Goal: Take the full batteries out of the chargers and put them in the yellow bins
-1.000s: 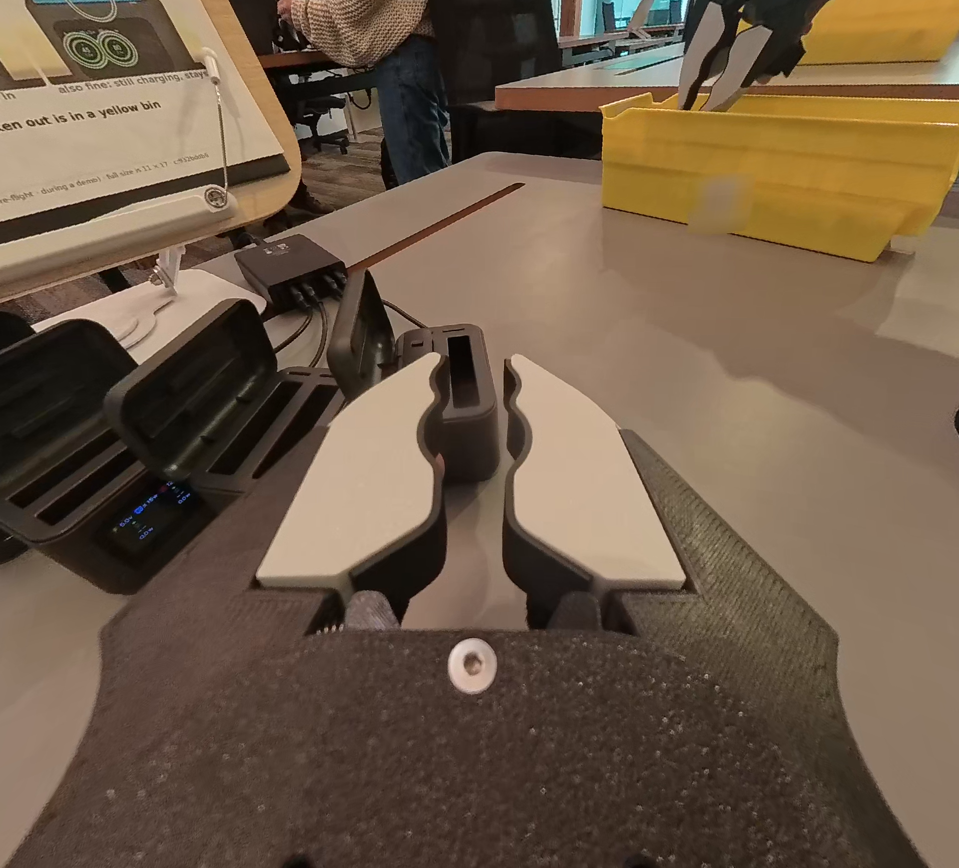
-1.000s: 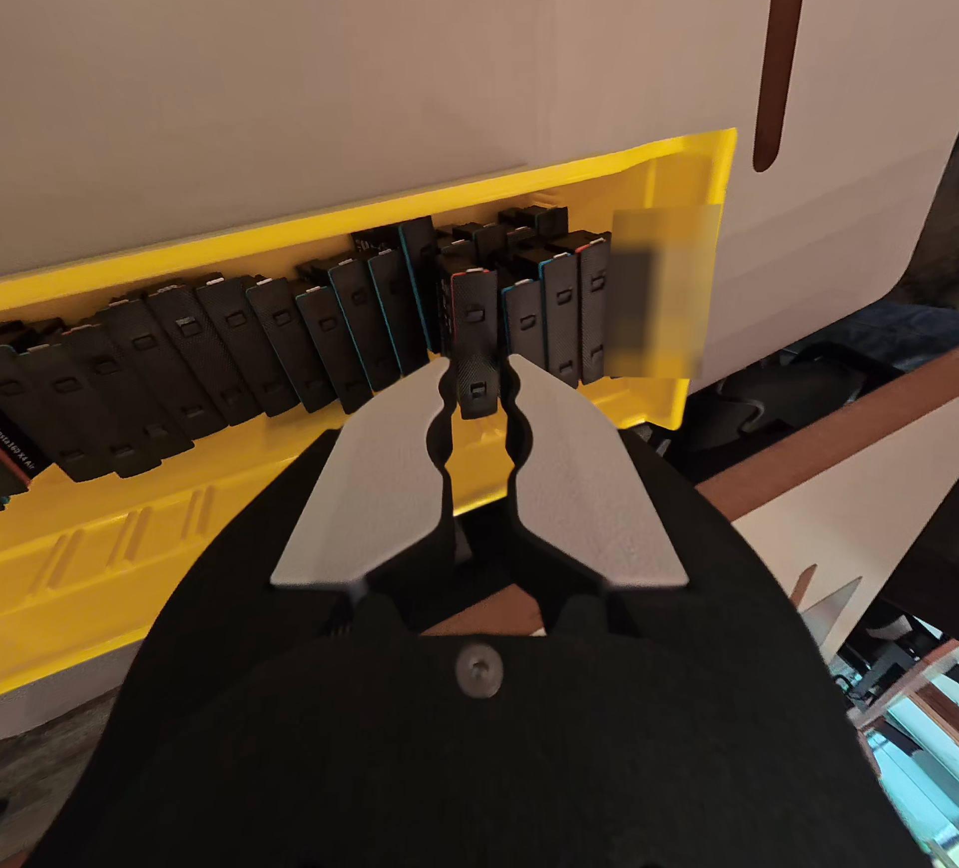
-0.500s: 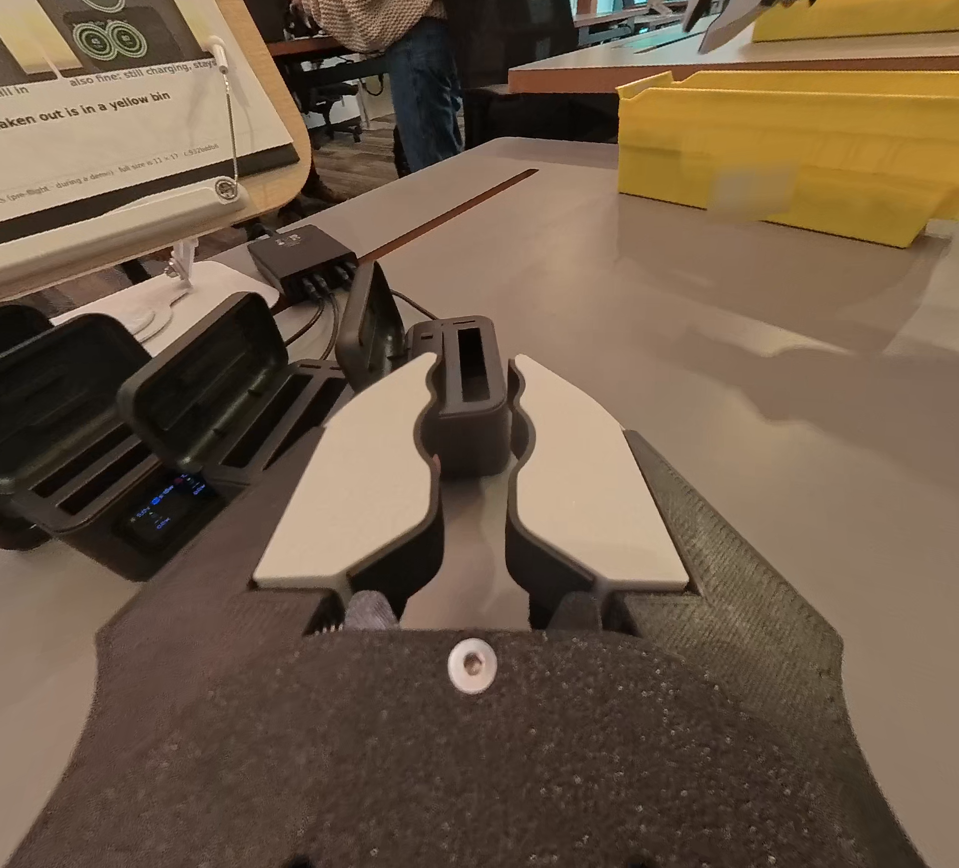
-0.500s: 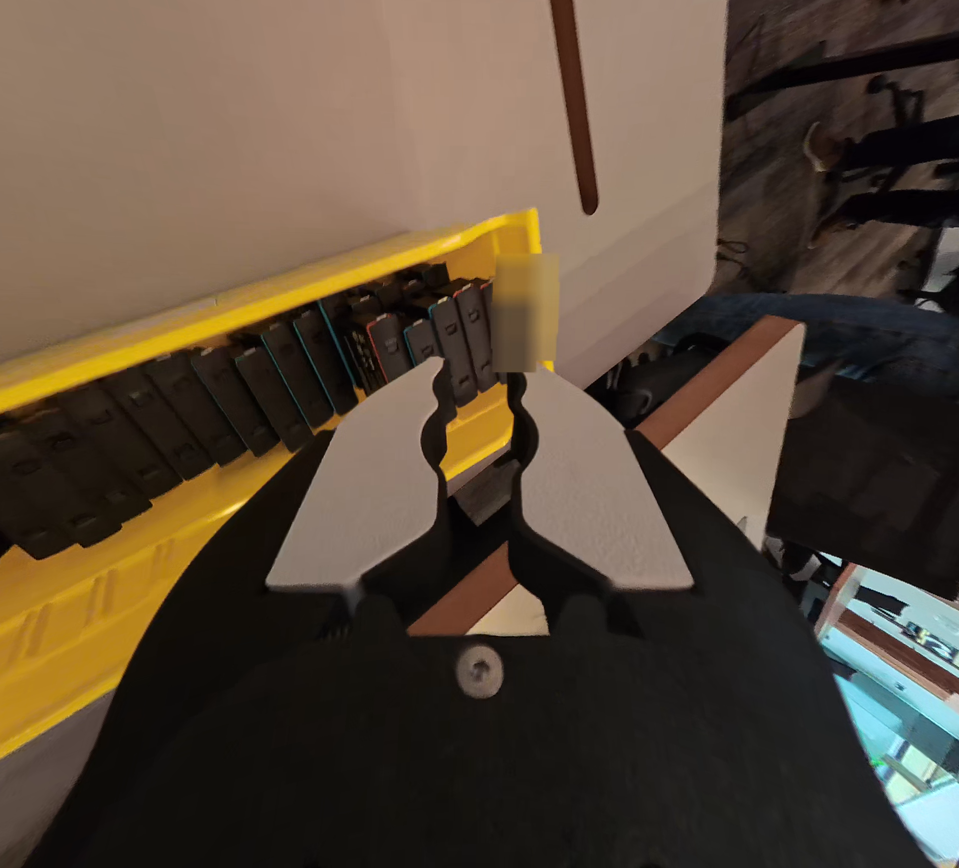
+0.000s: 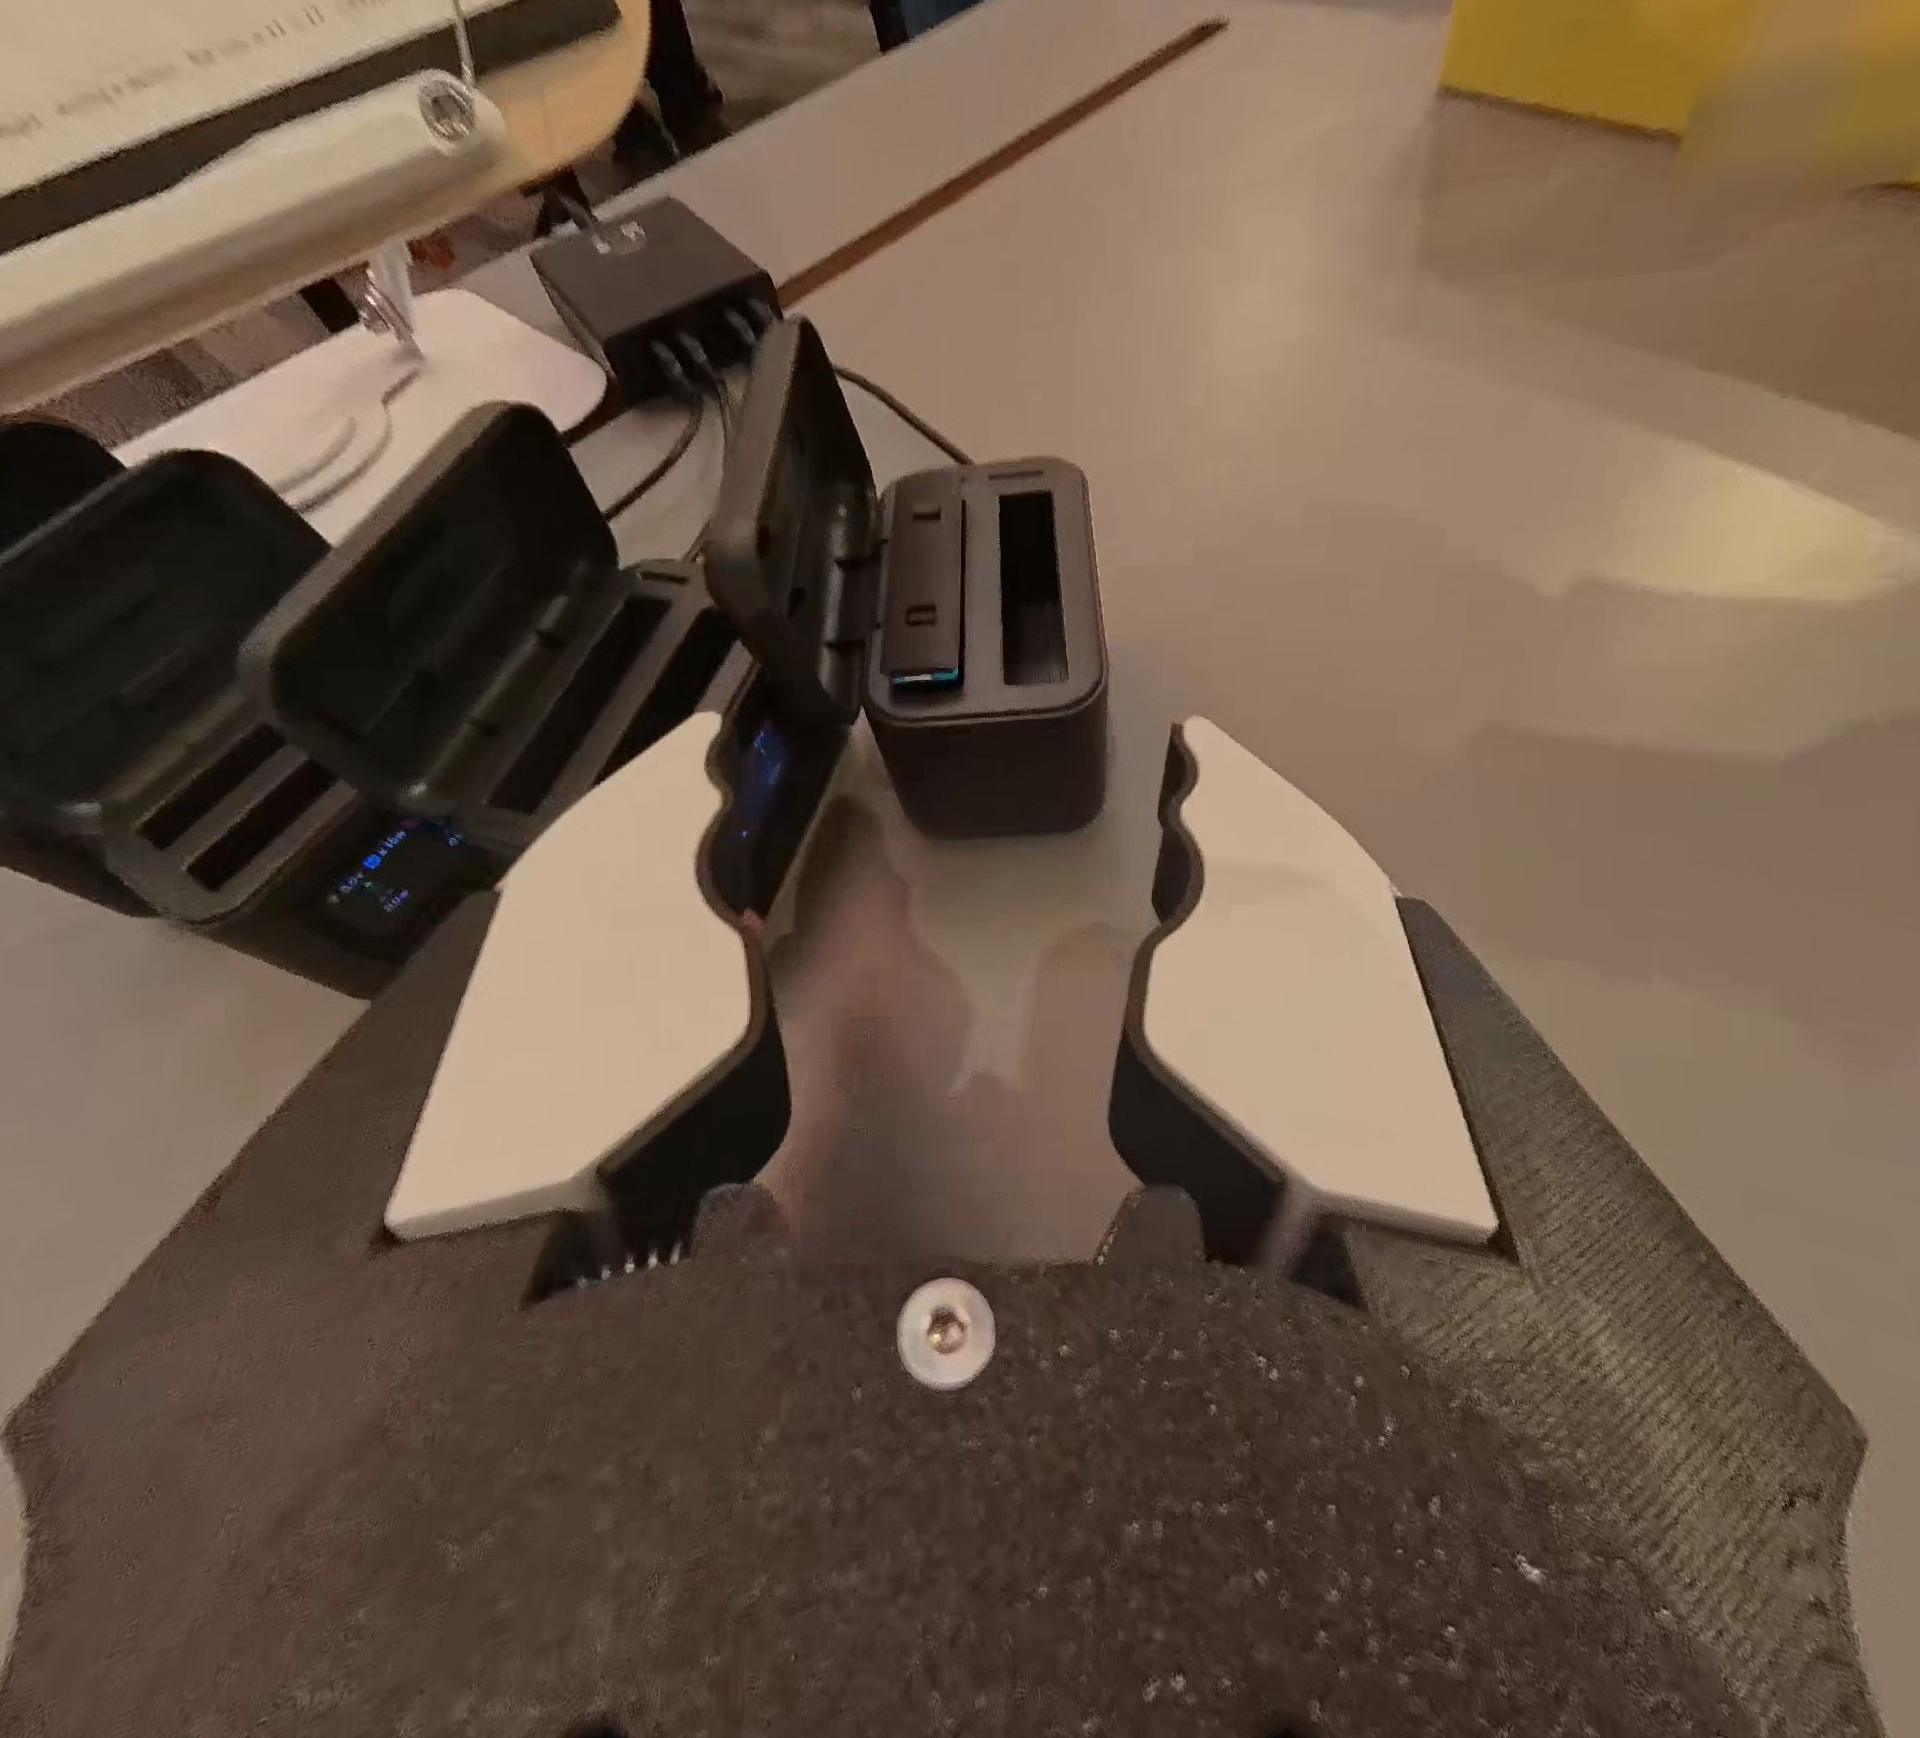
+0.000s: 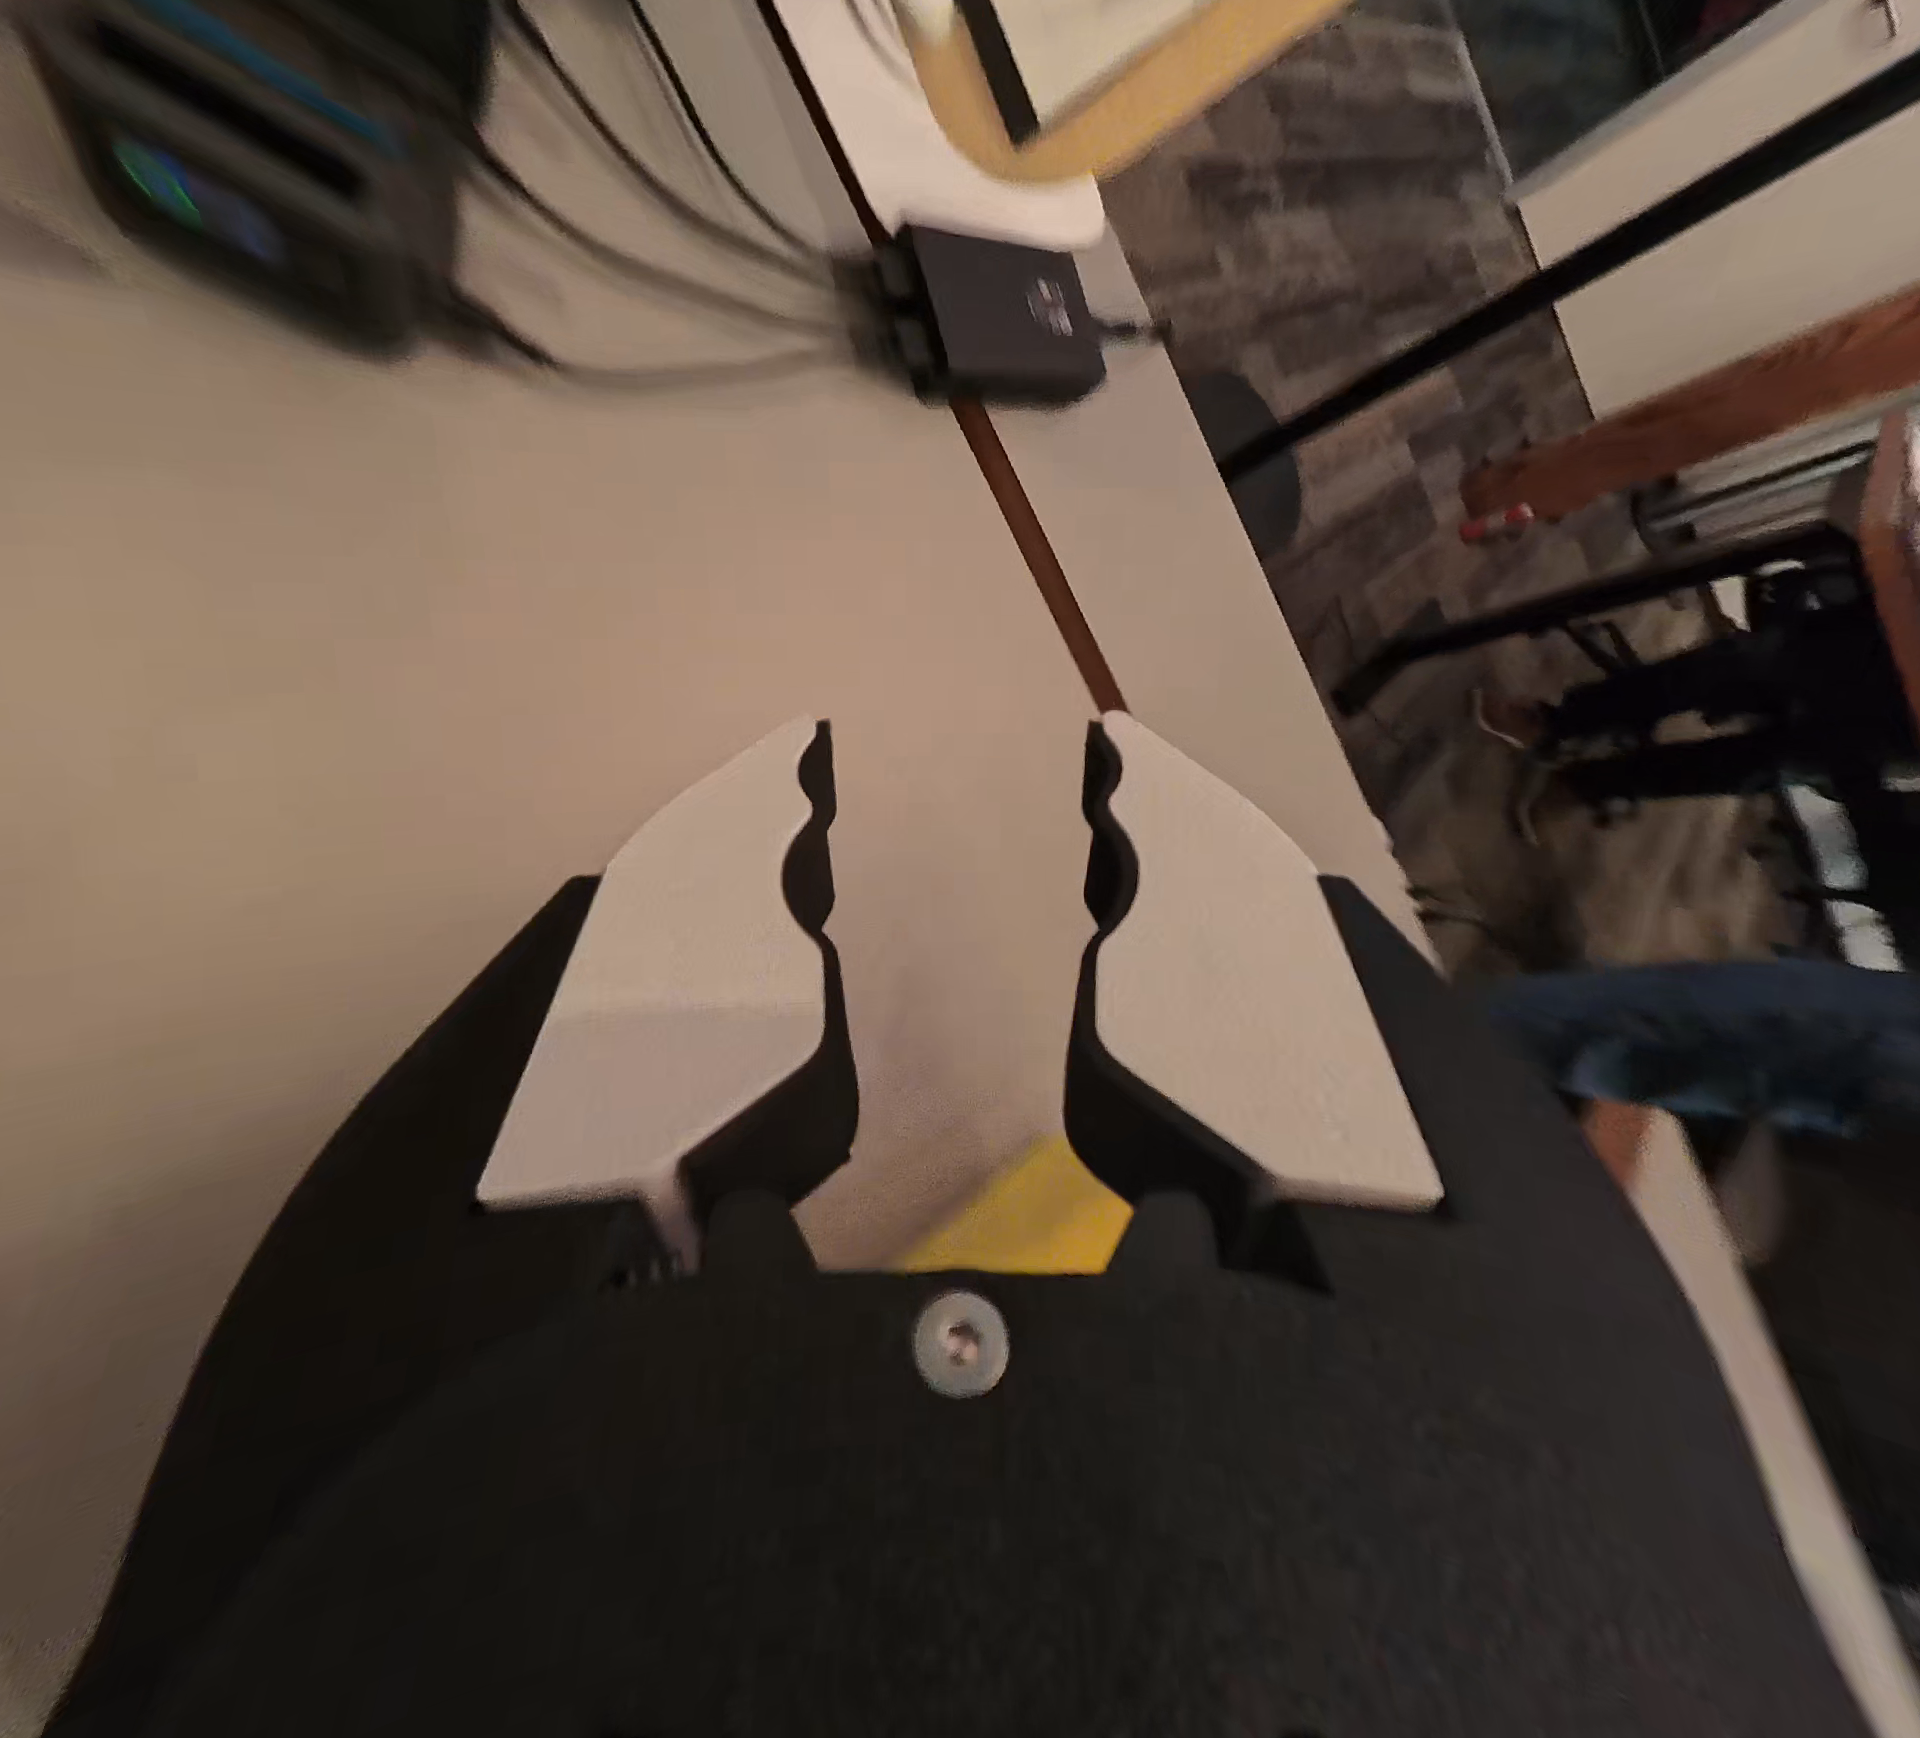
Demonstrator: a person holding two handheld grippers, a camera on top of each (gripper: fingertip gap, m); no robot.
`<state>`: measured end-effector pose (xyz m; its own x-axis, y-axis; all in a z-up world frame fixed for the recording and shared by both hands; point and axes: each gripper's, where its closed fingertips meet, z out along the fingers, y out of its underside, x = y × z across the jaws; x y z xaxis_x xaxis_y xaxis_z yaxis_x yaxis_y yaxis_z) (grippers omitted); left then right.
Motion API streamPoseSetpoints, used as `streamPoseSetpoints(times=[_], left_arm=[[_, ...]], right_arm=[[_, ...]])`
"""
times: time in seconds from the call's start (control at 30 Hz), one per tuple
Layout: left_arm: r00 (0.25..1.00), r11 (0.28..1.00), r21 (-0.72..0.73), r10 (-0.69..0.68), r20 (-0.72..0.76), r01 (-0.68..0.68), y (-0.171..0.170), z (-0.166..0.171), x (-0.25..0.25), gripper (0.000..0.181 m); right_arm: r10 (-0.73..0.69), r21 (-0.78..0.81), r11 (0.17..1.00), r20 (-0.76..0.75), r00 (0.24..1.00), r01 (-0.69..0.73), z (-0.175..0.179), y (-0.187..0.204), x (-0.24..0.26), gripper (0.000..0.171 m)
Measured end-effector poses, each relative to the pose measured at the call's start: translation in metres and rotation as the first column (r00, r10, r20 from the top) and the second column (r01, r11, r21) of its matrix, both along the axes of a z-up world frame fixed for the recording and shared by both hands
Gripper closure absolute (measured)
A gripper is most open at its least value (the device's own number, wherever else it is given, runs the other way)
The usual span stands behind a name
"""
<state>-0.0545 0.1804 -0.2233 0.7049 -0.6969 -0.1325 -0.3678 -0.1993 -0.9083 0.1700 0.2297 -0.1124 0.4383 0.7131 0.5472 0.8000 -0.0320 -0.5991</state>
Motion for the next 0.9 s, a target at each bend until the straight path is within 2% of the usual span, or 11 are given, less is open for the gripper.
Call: streamPoseSetpoints(times=[0.17, 0.37, 0.47, 0.67, 0.9], left_arm=[[0.998, 0.998, -0.067, 0.018, -0.059, -0.022, 0.002, -0.018, 0.006, 0.103], [0.992, 0.982, -0.183, 0.029, -0.123, -0.052, 0.007, -0.036, 0.019, 0.104], [0.986, 0.978, -0.185, 0.070, -0.152, -0.098, 0.014, -0.039, 0.016, 0.126], [0.987, 0.975, -0.199, 0.065, -0.148, -0.094, 0.013, -0.040, 0.016, 0.126], [0.987, 0.975, -0.202, 0.067, -0.147, -0.096, 0.013, -0.040, 0.015, 0.126]], right_arm=[[0.022, -0.089, 0.995, -0.288, 0.957, -0.049, -0.011, -0.015, -0.074, 0.112], [-0.052, -0.238, 0.968, -0.476, 0.878, -0.072, -0.049, -0.026, -0.145, 0.110], [-0.097, -0.285, 0.957, -0.493, 0.864, -0.055, -0.067, -0.028, -0.169, 0.111], [-0.197, -0.342, 0.939, -0.477, 0.856, 0.025, -0.095, -0.021, -0.194, 0.107], [-0.249, -0.368, 0.927, -0.459, 0.853, 0.072, -0.108, -0.017, -0.214, 0.102]])
